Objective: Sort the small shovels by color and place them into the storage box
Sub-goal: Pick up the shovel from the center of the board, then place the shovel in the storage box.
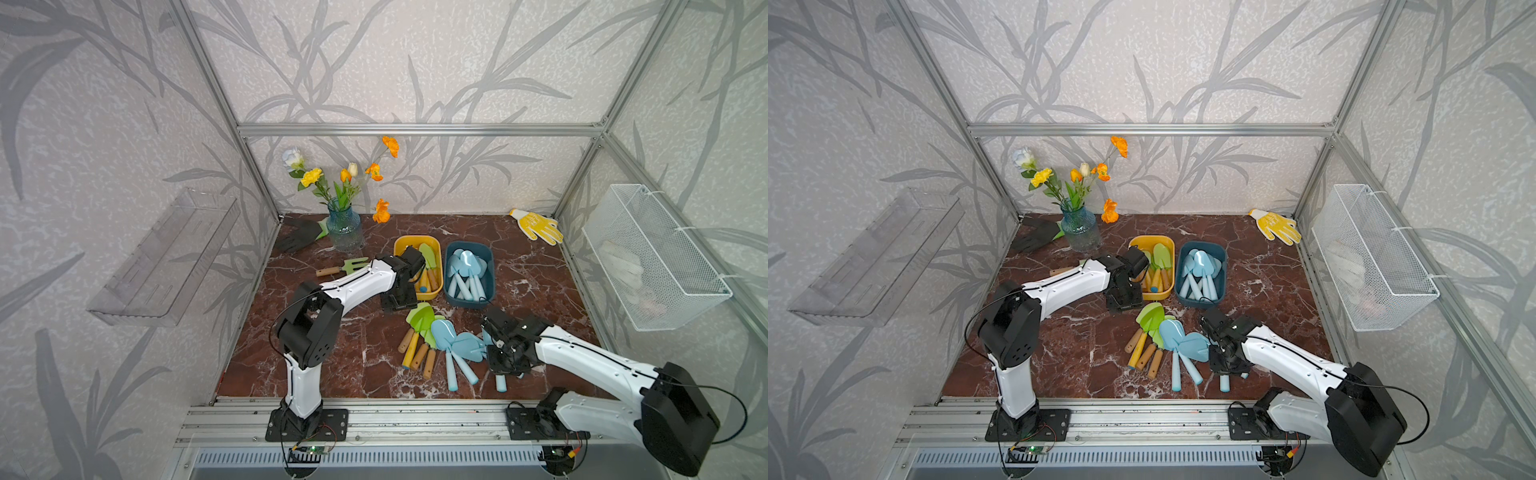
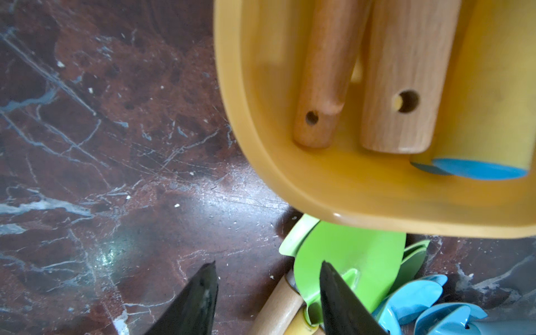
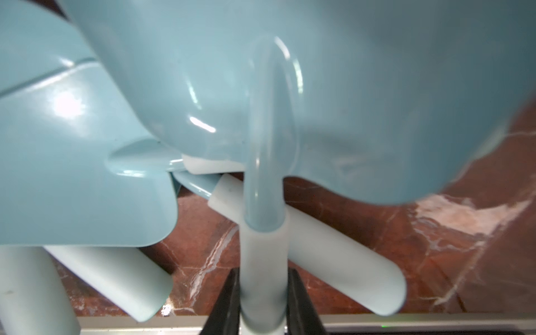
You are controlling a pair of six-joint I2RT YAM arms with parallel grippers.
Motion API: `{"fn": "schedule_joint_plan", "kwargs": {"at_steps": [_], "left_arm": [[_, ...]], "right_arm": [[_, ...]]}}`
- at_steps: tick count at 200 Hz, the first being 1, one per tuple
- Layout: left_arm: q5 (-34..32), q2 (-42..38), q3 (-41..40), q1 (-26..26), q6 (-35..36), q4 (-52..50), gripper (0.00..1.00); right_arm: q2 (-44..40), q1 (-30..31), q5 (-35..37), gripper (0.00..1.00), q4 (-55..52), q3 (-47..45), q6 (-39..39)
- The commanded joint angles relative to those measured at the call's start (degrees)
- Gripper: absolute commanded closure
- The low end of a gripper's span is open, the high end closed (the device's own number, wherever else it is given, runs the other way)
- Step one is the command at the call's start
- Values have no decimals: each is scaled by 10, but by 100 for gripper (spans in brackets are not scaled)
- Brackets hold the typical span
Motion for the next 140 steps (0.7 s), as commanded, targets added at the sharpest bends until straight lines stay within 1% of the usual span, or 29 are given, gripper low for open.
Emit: {"fn": "schedule_joint_plan", "kwargs": {"at_steps": [1, 26, 56, 73, 79, 100, 120, 140], "left_arm": [[-7, -7, 14, 3, 7, -14, 43], [-7, -9, 12, 7, 9, -15, 43], [-10, -13, 9, 13, 13, -16, 43], [-10, -16, 6, 19, 16, -15, 43], [-10, -18, 5, 20, 17, -15, 42], [-12, -28, -2, 27, 22, -14, 43], [-17, -43, -17, 37, 26, -15, 42], [-23, -60, -35, 46, 28, -15, 42]], "right_arm": [[-39, -12, 74, 90, -58, 35, 42], [-70, -45, 88, 89, -60, 64, 24], [-44, -99, 74, 88, -52, 130, -39], [-3, -128, 53, 87, -29, 176, -75], [14, -139, 43, 87, -22, 193, -104], [88, -163, 25, 87, 2, 259, -147], [165, -177, 5, 87, 18, 324, -176], [249, -189, -25, 87, 9, 394, -199]]}}
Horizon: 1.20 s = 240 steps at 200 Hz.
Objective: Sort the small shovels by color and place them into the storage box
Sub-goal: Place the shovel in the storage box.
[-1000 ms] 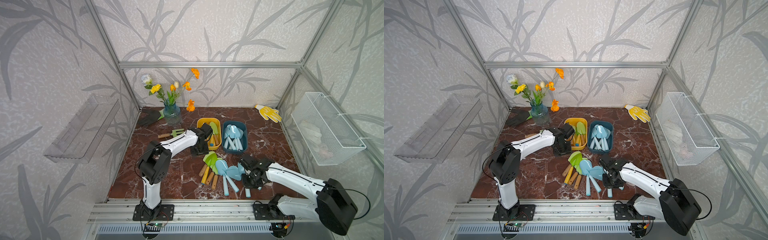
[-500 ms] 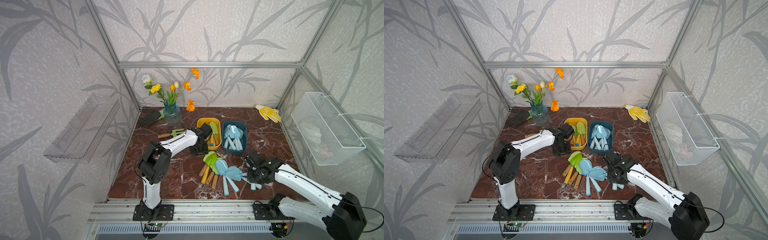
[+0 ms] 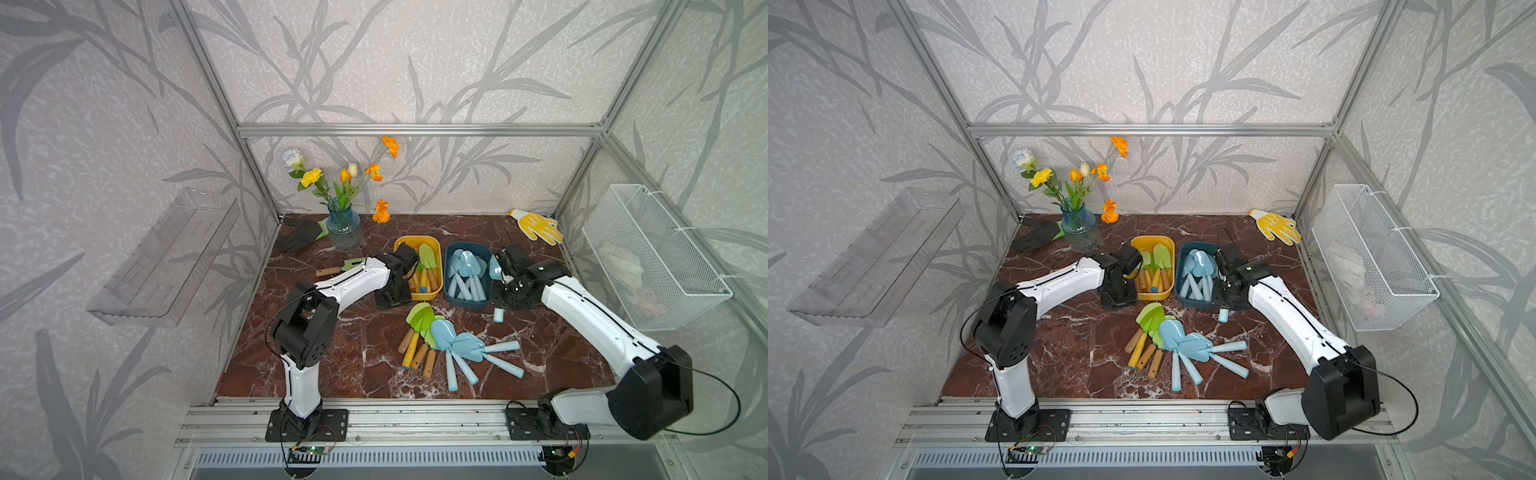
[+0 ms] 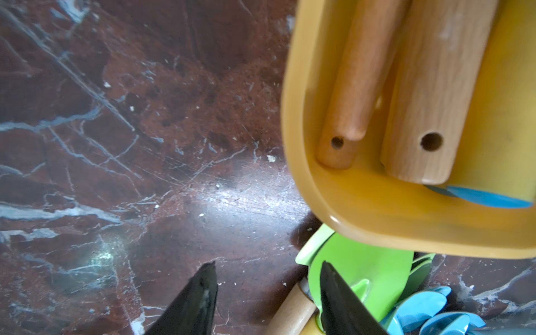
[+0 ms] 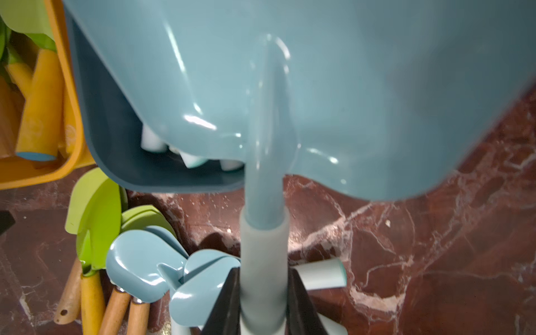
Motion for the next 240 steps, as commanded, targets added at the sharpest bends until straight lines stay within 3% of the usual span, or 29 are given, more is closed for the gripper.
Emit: {"fn": "schedule_joint_plan", "kwargs": {"at_steps": [1, 56, 113, 136, 162, 180, 240], "left_arm": [[-18, -41, -21, 11, 12, -13, 42], [-42, -90, -65, 29, 12, -20, 42], [-48, -112, -91, 35, 7, -22, 42], [-48, -112, -94, 35, 5, -22, 42], [-48, -114, -96, 36, 0, -21, 41], [-48, -115, -97, 36, -2, -20, 37], [-17, -121, -112, 32, 11, -7, 32]], "right_arm": [[76, -12, -38, 87, 9, 68, -57], [231, -16, -66, 87, 26, 168, -68], [291, -18, -58, 85, 6, 182, -66], [293, -19, -38, 82, -16, 175, -69], [272, -19, -41, 63, -21, 161, -76], [250, -19, -33, 55, -23, 153, -79], [186, -21, 17, 52, -38, 155, -61]]}}
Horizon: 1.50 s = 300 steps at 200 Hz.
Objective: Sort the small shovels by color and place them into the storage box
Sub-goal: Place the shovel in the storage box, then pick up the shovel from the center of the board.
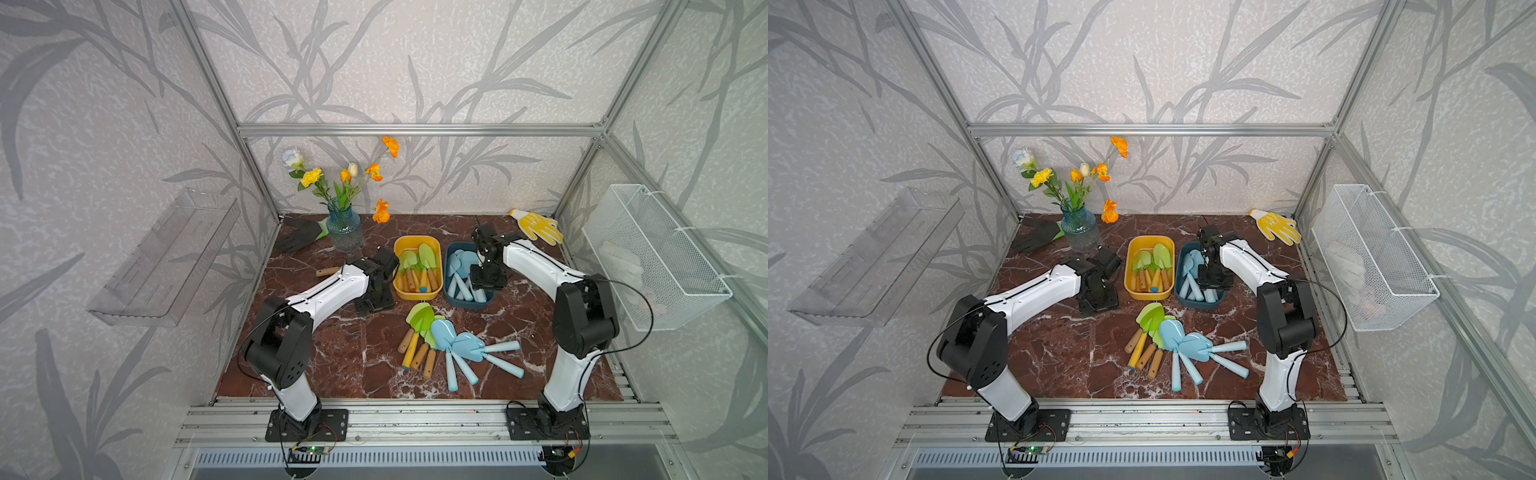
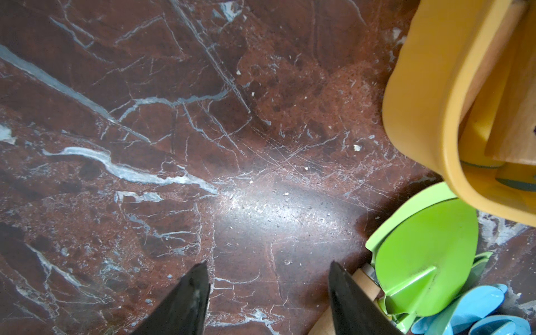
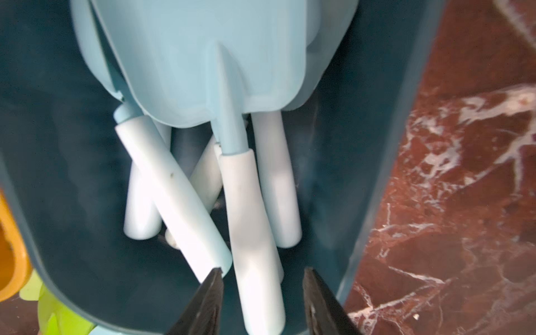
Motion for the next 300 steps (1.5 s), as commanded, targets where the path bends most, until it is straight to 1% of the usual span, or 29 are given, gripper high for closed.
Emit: {"fn": "schedule_joint_plan", "kwargs": {"at_steps": [1, 30, 66, 77, 81, 95, 115, 147, 163, 230, 268, 278, 289, 300], "left_arm": [[17, -21, -16, -2, 9, 0, 32], [49, -30, -35, -28, 43, 15, 29], [84, -21, -30, -75, 94, 4, 27], [92, -16, -31, -89, 97, 2, 27], [94, -14, -32, -93, 97, 2, 27], [100, -9, -36, -109, 94, 4, 27], [98, 2, -37, -123, 85, 4, 29], [76, 26, -40, -126, 69, 0, 37], [75, 40, -40, -126, 66, 2, 40], [102, 99, -33, -126, 84, 15, 44], [112, 118, -38, -127, 88, 18, 47], [110, 121, -40, -127, 89, 16, 50], [105, 121, -43, -127, 88, 15, 57], [95, 118, -44, -127, 84, 10, 68]], "right_arm": [[-42, -2, 30, 52, -19, -2, 13], [-66, -3, 42, 52, -19, -10, 24], [-81, -3, 29, 52, -15, -29, 28], [-80, -3, 23, 52, -10, -39, 30], [-96, -3, 20, 52, -8, -43, 30], [-104, -3, 14, 53, -2, -56, 30], [-111, -3, 6, 53, 2, -73, 28], [-121, -3, 3, 53, 6, -90, 21], [-127, -3, 4, 53, 6, -94, 20], [-138, -3, 5, 53, 8, -115, 22], [-141, -3, 1, 53, 13, -125, 29], [-141, -3, -1, 53, 14, -127, 30], [-142, -3, -2, 53, 14, -128, 30], [-143, -3, -2, 53, 16, -130, 31]]}}
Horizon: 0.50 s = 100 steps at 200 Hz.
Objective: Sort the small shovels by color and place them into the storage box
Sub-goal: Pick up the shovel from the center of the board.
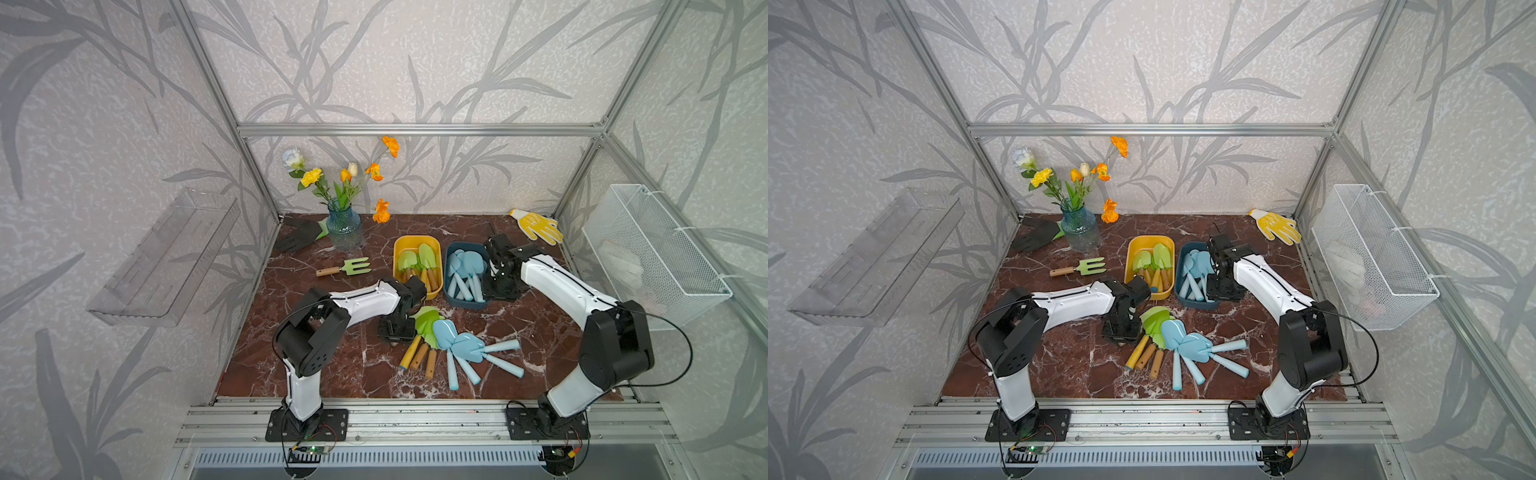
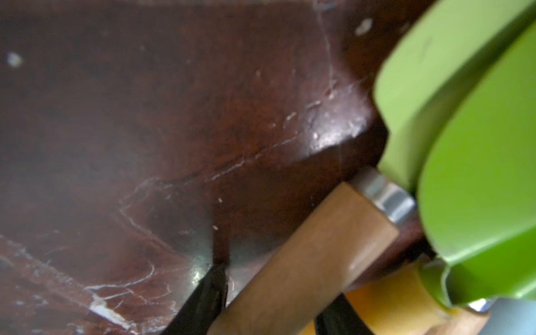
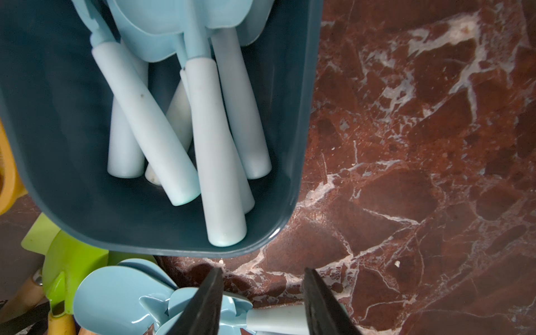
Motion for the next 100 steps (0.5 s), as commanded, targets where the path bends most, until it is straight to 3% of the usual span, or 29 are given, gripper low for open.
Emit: {"fn": "schedule_joint_plan", "kwargs": {"at_steps": [1, 19, 42, 100], "left_arm": [[-18, 18, -16, -1, 3, -5, 69], [-47, 10, -14, -1, -7, -22, 86], [-85, -5, -12, -1, -21, -42, 97], [-96, -110, -39, -1, -35, -110, 100]], "right_arm": [[-20, -2, -4, 53, 3, -6, 6], [-24, -2, -5, 53, 6, -11, 7], [-24, -2, -8, 53, 7, -14, 8], [-26, -2, -6, 53, 9, -20, 10]]}}
